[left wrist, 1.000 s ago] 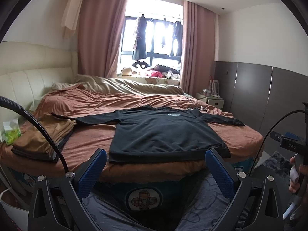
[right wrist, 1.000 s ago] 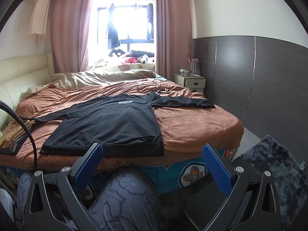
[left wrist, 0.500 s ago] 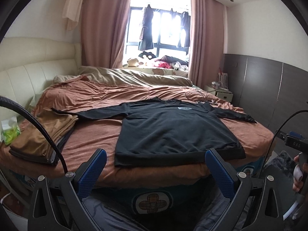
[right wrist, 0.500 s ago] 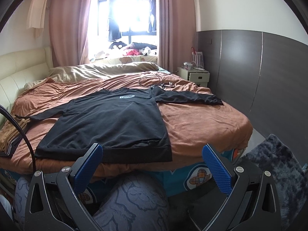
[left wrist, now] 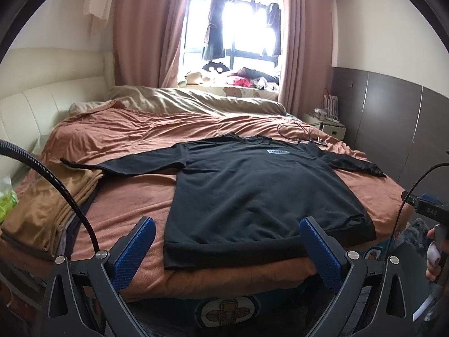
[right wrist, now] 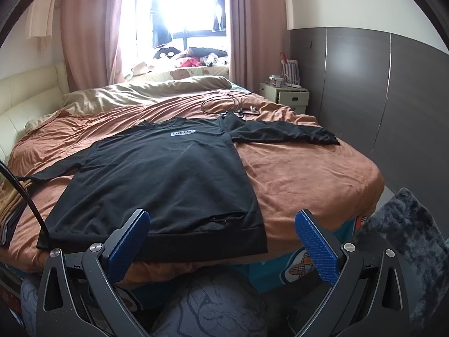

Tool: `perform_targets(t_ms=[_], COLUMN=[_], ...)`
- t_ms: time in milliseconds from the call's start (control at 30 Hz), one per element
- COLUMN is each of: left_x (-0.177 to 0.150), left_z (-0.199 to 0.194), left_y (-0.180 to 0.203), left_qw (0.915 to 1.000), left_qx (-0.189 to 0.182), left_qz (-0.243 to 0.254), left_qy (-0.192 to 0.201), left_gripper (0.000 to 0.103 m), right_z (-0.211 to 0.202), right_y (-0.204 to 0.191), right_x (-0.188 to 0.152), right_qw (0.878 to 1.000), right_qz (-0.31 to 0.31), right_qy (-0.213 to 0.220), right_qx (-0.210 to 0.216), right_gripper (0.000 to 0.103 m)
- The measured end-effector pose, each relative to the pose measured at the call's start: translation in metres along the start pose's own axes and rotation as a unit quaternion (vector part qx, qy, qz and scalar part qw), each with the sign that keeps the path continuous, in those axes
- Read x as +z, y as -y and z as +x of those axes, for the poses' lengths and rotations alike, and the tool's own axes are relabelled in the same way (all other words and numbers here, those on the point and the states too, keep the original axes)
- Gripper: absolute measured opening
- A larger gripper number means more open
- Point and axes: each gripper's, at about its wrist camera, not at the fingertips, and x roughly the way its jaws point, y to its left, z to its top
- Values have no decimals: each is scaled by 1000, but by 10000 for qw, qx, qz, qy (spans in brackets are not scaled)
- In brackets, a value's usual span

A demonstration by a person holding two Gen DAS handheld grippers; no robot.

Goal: Fold small clothes
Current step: 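Move both open grippers toward the black sweatshirt on the bed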

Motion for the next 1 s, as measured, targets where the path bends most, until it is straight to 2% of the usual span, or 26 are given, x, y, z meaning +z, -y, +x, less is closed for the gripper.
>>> perform_targets(t_ms=[433,1000], left_x=[28,63], left_z=[68,133], left_y=[-19,-80], left_qw=[9987,9919], left_qx=[131,799], left_qz=[-233,-547], left_qy=[-438,-822], left_gripper=[103,103], right_z=[71,162], right_y=[-19,-59], right_x=[43,96], right_qw=[9989,9963], right_qz=[0,-151], right_qy=[-427,-646], right_qx=[217,552], right_gripper=[103,103])
